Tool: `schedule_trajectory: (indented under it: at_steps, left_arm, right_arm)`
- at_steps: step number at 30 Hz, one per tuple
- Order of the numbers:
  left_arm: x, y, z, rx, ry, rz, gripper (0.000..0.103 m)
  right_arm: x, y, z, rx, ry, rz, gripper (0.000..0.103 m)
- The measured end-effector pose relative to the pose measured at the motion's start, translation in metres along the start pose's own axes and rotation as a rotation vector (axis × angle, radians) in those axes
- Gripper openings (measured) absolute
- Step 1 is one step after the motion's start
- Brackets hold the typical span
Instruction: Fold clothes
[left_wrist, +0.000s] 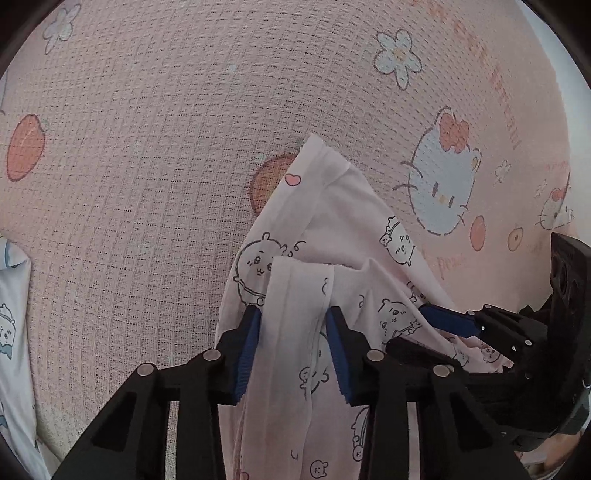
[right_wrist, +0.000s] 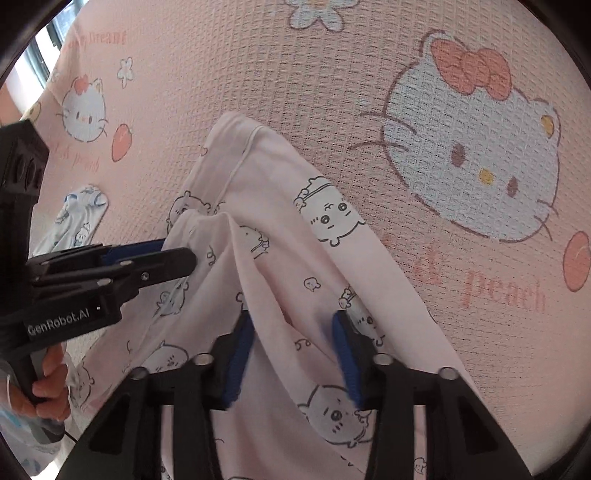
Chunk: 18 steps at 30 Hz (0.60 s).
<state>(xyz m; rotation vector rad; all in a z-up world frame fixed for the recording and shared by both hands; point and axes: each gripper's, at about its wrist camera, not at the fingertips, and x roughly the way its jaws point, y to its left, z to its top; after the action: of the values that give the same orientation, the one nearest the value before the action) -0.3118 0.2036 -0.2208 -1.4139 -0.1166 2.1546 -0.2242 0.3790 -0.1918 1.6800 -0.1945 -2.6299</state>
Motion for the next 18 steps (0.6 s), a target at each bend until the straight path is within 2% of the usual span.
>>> schedule_trajectory:
  at_steps: [1, 2, 3, 5, 8, 11, 13, 15, 18]
  left_arm:
    - [0.001, -0.001, 0.0, 0.009, -0.001, 0.009, 0.027]
    - [0.002, -0.004, -0.001, 0.022, -0.001, 0.022, 0.025]
    - [0.002, -0.006, -0.002, 0.036, -0.004, 0.041, 0.024]
    - [0.002, -0.012, -0.004, 0.06, -0.022, 0.074, 0.016]
    - [0.0, -0.021, -0.005, 0.092, -0.051, 0.118, 0.01]
    - [-0.003, -0.029, -0.002, 0.111, -0.074, 0.13, 0.007]
    - [-0.004, -0.032, 0.008, 0.086, -0.079, 0.095, 0.007]
    - [-0.005, -0.035, 0.017, 0.076, -0.085, 0.092, 0.006]
    - [-0.008, -0.032, 0.029, 0.014, -0.067, 0.021, 0.006]
  right_arm:
    - [0.001, 0.0, 0.001, 0.001, 0.004, -0.002, 0.031]
    - [0.003, 0.0, 0.002, -0.002, 0.005, -0.003, 0.025]
    - [0.003, 0.001, 0.002, -0.009, -0.003, -0.01, 0.014]
    - [0.002, 0.004, 0.003, -0.026, -0.016, -0.018, 0.008]
    - [0.002, 0.002, 0.003, -0.05, -0.042, -0.035, 0.005]
    - [-0.007, -0.001, 0.007, -0.048, -0.066, -0.033, 0.005]
    - [-0.011, -0.004, 0.01, -0.039, -0.069, -0.038, 0.005]
    - [-0.017, -0.007, 0.015, -0.022, -0.082, -0.031, 0.005]
    - [-0.022, -0.014, 0.019, -0.006, -0.089, -0.013, 0.004]
